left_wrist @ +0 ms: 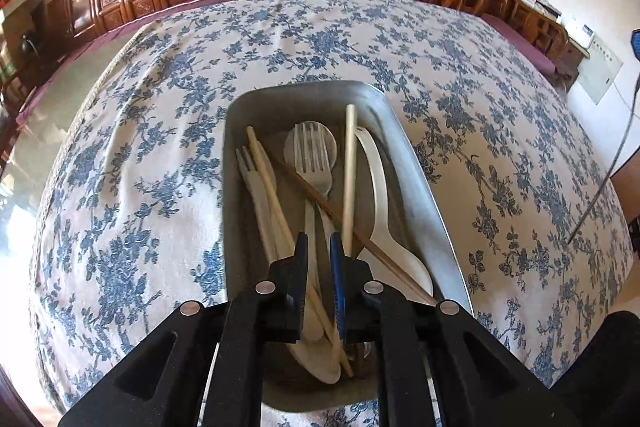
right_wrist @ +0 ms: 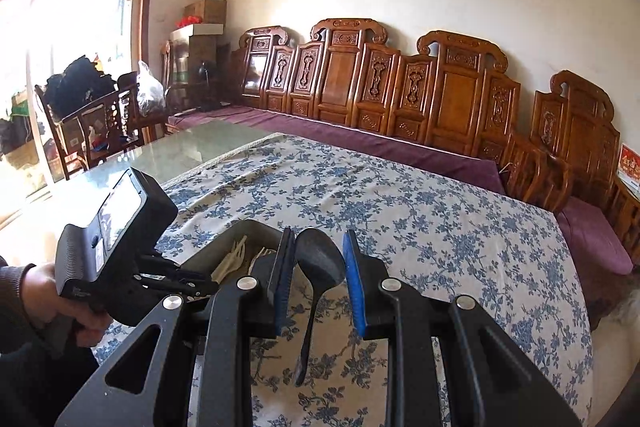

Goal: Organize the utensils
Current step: 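Carry the chopstick into the grey tray and open the left tool while the right tool holds the spoon, then lower the metal spoon into the grey tray and open the right tool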

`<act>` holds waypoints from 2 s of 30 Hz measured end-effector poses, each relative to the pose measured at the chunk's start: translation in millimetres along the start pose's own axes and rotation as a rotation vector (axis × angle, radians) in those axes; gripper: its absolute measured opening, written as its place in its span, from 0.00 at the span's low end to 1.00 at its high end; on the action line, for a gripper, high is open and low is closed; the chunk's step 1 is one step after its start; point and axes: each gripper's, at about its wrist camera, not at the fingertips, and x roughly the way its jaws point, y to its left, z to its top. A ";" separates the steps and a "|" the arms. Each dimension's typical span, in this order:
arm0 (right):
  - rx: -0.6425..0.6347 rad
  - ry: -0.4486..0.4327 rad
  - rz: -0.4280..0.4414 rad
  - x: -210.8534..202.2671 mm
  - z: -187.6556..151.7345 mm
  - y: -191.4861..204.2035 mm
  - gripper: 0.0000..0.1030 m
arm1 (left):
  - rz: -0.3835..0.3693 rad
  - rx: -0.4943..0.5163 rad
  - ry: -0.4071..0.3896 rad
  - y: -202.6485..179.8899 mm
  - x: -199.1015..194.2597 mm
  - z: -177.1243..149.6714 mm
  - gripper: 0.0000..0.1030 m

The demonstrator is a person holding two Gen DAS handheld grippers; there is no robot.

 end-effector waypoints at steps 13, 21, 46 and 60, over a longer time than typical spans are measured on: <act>-0.035 0.005 0.081 28.4 31.1 51.5 0.26 | 0.026 -0.065 -0.097 45.6 -45.3 -4.0 0.17; -0.053 0.041 0.137 60.4 39.3 83.5 0.26 | 0.048 -0.108 -0.121 76.1 -60.2 -7.0 0.18; 0.141 0.349 0.196 168.4 -6.1 75.2 0.26 | 0.058 -0.139 -0.120 102.7 -60.7 -18.3 0.18; 0.074 0.410 0.141 219.0 -5.2 93.5 0.04 | 0.044 -0.152 -0.122 107.1 -62.6 -20.9 0.18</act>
